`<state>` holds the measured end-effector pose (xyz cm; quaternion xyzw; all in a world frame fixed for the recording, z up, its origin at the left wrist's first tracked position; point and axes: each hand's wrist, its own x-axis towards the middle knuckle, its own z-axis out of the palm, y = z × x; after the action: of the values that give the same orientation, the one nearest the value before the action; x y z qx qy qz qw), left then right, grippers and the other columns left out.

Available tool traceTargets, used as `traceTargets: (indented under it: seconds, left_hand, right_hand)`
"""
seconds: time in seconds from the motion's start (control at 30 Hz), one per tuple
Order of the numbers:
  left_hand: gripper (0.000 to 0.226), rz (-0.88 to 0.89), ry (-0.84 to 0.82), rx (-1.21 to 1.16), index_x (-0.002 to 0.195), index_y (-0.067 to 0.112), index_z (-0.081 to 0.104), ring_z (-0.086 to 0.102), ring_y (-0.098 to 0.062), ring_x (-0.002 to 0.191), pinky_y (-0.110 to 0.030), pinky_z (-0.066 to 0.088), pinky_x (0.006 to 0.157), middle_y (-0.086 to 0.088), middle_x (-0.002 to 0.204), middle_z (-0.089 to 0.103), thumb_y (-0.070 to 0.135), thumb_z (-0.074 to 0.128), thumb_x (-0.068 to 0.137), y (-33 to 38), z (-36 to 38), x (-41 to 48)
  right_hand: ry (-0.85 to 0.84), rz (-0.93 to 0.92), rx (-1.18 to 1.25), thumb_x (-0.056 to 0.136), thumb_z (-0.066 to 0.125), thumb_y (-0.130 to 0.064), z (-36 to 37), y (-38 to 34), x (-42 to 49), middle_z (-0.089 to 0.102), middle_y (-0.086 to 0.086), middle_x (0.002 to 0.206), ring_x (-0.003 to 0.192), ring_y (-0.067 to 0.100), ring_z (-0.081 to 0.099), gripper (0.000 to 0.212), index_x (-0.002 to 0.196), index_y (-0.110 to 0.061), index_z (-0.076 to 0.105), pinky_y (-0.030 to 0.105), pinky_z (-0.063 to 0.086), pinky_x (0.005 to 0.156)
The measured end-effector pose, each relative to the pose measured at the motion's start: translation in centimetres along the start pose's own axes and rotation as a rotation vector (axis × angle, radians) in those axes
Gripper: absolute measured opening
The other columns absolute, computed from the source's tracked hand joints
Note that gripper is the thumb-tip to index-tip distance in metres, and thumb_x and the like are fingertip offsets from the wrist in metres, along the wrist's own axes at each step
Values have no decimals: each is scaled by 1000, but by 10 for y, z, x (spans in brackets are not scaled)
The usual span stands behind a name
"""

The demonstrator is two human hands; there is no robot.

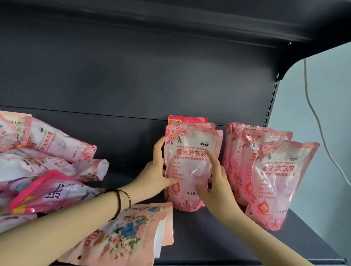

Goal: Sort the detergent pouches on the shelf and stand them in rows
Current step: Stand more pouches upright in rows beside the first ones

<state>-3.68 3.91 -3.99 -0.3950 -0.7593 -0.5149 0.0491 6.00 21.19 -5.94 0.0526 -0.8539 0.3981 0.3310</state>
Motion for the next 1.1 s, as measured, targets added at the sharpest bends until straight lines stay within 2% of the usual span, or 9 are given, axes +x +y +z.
traceTargets:
  seconds: [0.13,0.3,0.4,0.57,0.67,0.83,0.9,1.0,1.1]
  left_hand:
    - [113,-17,18,21,133,60,-9,65,6,87,-11,52,64,7,125,55,0,70,80,-3,7,10]
    - [110,-6,21,35,134,60,-8,60,15,87,-7,50,65,10,122,56,6,73,80,-9,11,12]
    - [107,-35,-36,84,134,60,-9,62,13,83,-7,50,64,23,105,53,17,74,81,-4,1,7]
    - [43,-53,-177,694,132,36,39,60,-4,90,-28,51,73,12,105,64,48,52,92,20,-47,-4]
    - [38,172,-213,1096,127,38,47,56,-10,99,-32,46,78,11,106,61,55,40,94,24,-77,-16]
    - [38,213,-203,1185,122,41,46,49,-10,85,-30,42,71,15,74,42,60,37,90,16,-137,-48]
    - [32,229,-176,1219,108,40,52,54,-10,86,-28,37,65,14,76,48,61,39,88,9,-170,-61]
    - [45,197,-135,1334,98,37,56,61,-12,93,-26,37,62,14,89,62,68,27,82,-5,-228,-82]
    - [58,82,-102,1376,102,38,56,60,-13,94,-30,47,73,13,95,64,73,18,75,-21,-281,-99]
  right_hand:
    - [-65,-6,-88,79,68,5,-2,5,9,34,-11,119,93,-3,49,108,126,-72,8,1,43,70]
    - [-87,-5,-150,81,68,0,-6,9,15,35,-11,124,94,-6,51,98,129,-66,13,8,48,67]
    - [-167,15,-457,84,68,-24,-20,1,12,44,-12,111,73,3,57,80,134,-55,14,18,51,53]
    - [-299,-46,-959,90,41,-65,-39,-29,24,54,-11,63,50,5,50,48,130,-42,26,22,37,45]
    - [-342,-113,-1012,89,32,-70,-34,-51,37,52,-14,68,64,11,58,51,127,-36,39,25,42,52]
    - [-409,-308,-1019,90,33,-68,-2,-82,55,61,-9,81,76,17,63,51,130,-37,37,30,48,61]
    - [-427,-358,-1025,89,33,-69,19,-95,65,55,-9,78,78,19,61,51,127,-36,42,30,44,60]
    - [-458,-463,-1034,88,32,-72,57,-111,81,64,-9,98,88,19,65,52,122,-36,47,26,39,56]
    - [-496,-509,-1005,88,33,-73,101,-127,96,65,-8,105,93,21,64,53,120,-33,49,27,39,59]
